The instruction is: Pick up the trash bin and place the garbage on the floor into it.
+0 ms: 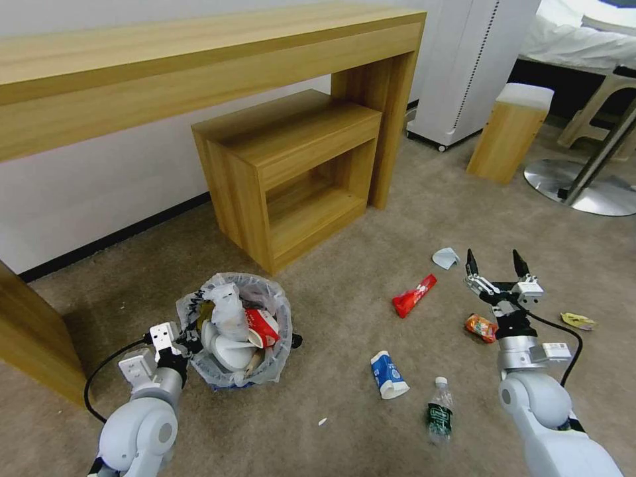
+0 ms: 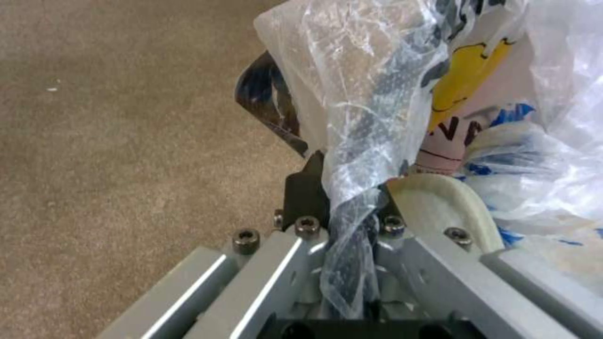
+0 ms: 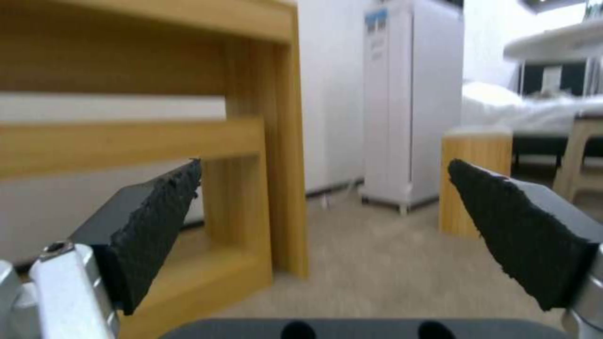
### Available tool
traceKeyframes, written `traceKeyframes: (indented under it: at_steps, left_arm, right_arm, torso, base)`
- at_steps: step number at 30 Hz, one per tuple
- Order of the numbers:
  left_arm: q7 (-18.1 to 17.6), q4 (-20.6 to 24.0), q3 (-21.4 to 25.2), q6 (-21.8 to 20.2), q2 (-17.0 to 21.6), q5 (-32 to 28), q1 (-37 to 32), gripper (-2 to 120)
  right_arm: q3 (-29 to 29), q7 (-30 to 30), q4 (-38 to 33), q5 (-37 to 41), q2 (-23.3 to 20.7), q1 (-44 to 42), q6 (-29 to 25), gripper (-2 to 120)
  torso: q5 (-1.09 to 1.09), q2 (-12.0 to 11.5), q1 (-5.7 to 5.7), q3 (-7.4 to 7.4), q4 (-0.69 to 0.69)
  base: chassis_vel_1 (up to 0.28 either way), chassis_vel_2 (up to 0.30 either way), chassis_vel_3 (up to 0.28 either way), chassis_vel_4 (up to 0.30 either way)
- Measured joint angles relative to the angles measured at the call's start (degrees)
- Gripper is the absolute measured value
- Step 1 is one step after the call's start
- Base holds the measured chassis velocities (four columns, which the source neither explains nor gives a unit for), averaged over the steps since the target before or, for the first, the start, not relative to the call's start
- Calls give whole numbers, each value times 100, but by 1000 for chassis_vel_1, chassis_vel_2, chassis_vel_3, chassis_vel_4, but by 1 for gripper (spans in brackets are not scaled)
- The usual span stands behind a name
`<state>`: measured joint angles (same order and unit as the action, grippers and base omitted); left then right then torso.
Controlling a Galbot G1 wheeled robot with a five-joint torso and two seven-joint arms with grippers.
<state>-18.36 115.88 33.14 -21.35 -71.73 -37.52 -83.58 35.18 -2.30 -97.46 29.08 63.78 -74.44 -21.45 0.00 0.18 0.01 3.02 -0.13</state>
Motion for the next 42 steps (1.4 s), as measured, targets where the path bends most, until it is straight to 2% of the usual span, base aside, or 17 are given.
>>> traceKeyframes:
  at_steps: [5,8,9,11,13,15,17,20,21,25,29,31,33,38,42]
  left_arm:
    - [7,-35,-2,20,-4,23,3,0]
    - [18,-59,-6,41,-5,43,13,0]
    - [18,-59,-6,41,-5,43,13,0]
    - [22,-64,-13,45,5,44,20,0]
    - [22,-64,-15,45,7,44,20,0]
    - [27,-74,-17,53,28,44,22,0]
    - [28,-79,-17,57,33,44,23,0]
    - [38,-105,-8,89,49,45,20,0]
    - [38,-105,-8,89,49,45,20,0]
    - [52,-166,9,126,74,67,28,0]
    - [59,-218,11,143,82,69,39,0]
    - [70,-271,11,166,86,81,57,0]
    - [73,-284,11,172,86,81,63,0]
    - [100,-380,4,207,94,93,95,0]
    - [118,-433,-6,226,70,116,121,0]
  right_arm:
    - [48,146,-150,170,-201,-113,505,100]
    - [217,186,-415,417,-410,-226,1191,100]
    - [217,186,-415,417,-410,-226,1191,100]
    - [352,237,-578,547,-572,-261,1765,100]
    - [366,250,-595,576,-598,-264,1848,100]
    - [454,411,-722,974,-808,-266,2511,100]
    - [476,433,-743,1058,-849,-266,2660,100]
    - [613,469,-799,1426,-1065,-290,3383,100]
    - [613,469,-799,1426,-1065,-290,3383,100]
    - [665,488,-837,1745,-1197,-331,4136,100]
    - [703,403,-868,1770,-1240,-391,4555,100]
    - [734,314,-895,1846,-1265,-418,4999,100]
    - [733,297,-894,1840,-1270,-422,5062,100]
    - [642,120,-882,1602,-1304,-553,5700,100]
    - [450,103,-832,1508,-1284,-710,5803,100]
  torso:
    - [0,0,0,0,0]
    - [0,0,0,0,0]
    - [0,0,0,0,0]
    - [0,0,0,0,0]
    - [0,0,0,0,0]
    - [0,0,0,0,0]
    - [0,0,0,0,0]
    - [0,0,0,0,0]
    - [0,0,0,0,0]
    - [0,0,0,0,0]
    - [0,0,0,0,0]
    - [-2,0,0,0,0]
    - [-1,0,0,0,-1]
    - [-1,0,-1,0,0]
    - [-1,0,-1,0,0]
  base:
    - [0,0,0,0]
    - [0,0,0,0]
    - [0,0,0,0]
    - [0,0,0,0]
    - [0,0,0,0]
    - [0,0,0,0]
    - [0,0,0,0]
    - [0,0,0,0]
    - [0,0,0,0]
    - [0,0,0,0]
    - [0,0,0,0]
    - [0,0,0,0]
    - [0,0,0,0]
    - [0,0,0,0]
    - [0,0,0,0]
